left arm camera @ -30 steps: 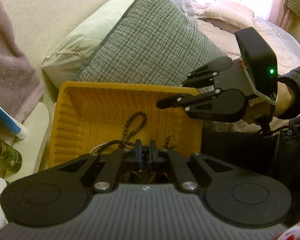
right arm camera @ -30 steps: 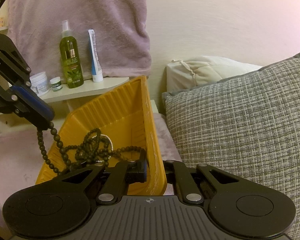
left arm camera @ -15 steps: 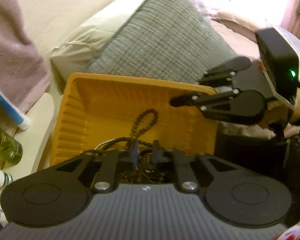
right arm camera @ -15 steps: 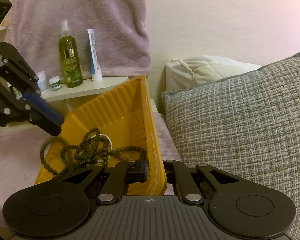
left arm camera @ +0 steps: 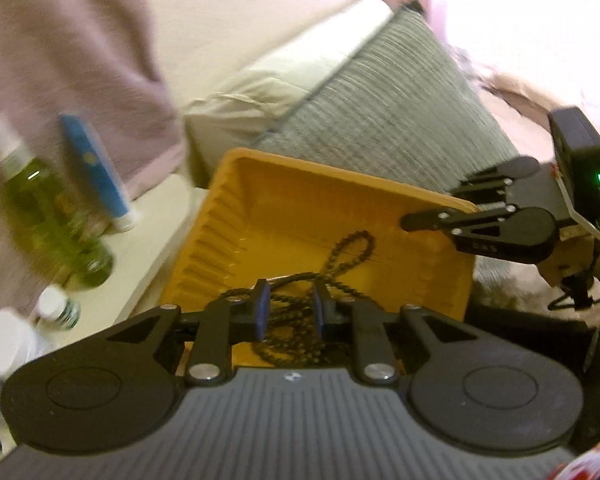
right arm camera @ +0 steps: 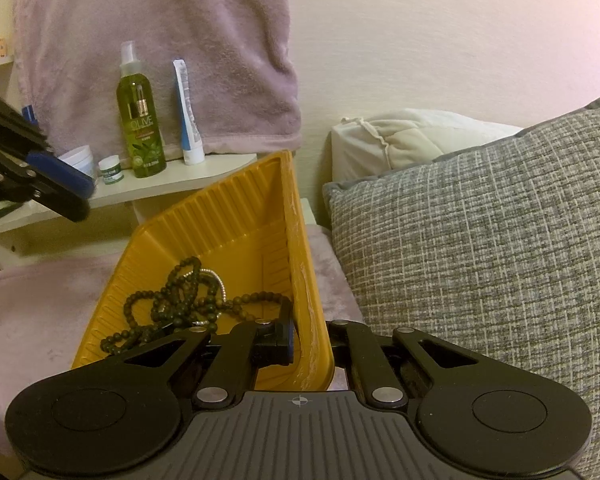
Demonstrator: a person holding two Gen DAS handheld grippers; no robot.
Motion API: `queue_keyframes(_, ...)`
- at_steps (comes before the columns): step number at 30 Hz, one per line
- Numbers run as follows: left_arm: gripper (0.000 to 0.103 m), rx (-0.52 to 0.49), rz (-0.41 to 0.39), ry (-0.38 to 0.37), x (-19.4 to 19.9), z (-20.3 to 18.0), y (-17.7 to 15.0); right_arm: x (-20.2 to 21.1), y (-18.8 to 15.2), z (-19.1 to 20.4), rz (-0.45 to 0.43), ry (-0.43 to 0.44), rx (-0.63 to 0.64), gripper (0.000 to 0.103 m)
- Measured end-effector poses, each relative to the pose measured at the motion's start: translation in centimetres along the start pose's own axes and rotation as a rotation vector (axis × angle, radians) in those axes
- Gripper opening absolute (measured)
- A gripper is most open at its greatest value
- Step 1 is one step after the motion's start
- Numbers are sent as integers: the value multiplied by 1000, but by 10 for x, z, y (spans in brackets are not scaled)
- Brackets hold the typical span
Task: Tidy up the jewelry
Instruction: 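Lower the necklace into the orange tray and open the left gripper, then set the orange tray flat on the towel and open the right gripper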
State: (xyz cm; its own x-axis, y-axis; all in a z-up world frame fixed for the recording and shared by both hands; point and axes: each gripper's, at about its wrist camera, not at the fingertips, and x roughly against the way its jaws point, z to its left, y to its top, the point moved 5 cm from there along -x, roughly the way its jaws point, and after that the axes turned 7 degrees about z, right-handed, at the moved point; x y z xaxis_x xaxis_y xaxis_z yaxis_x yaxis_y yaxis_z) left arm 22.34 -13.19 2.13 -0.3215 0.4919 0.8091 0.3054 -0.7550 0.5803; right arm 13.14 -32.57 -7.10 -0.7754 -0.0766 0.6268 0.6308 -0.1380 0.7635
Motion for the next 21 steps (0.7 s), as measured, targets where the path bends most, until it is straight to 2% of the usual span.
queue_keyframes(3, 21, 95, -50, 60, 14, 11, -13, 0, 0, -2, 3, 5, -12, 7)
queue_keyframes(5, 28, 161, -82, 103, 23, 17, -22, 0, -1, -4, 7, 13, -27, 7)
queue_keyframes(6, 28, 191, -94, 129, 27, 19, -28, -1, -1, -5, 9, 18, -36, 7)
queue_keyframes(9, 28, 264, -118, 189, 38, 22, -43, -4, -3, -12, 17, 37, -71, 7)
queue_keyframes(12, 33, 342, -142, 244, 48, 26, -61, -10, -5, -21, 27, 62, -103, 7)
queue_keyframes(19, 38, 516, -152, 327, 55, 19, -102, -27, -18, -50, 79, 155, -207, 7)
queue_keyframes(21, 42, 558, -152, 348, 52, 14, -110, -30, -21, -56, 83, 178, -233, 7)
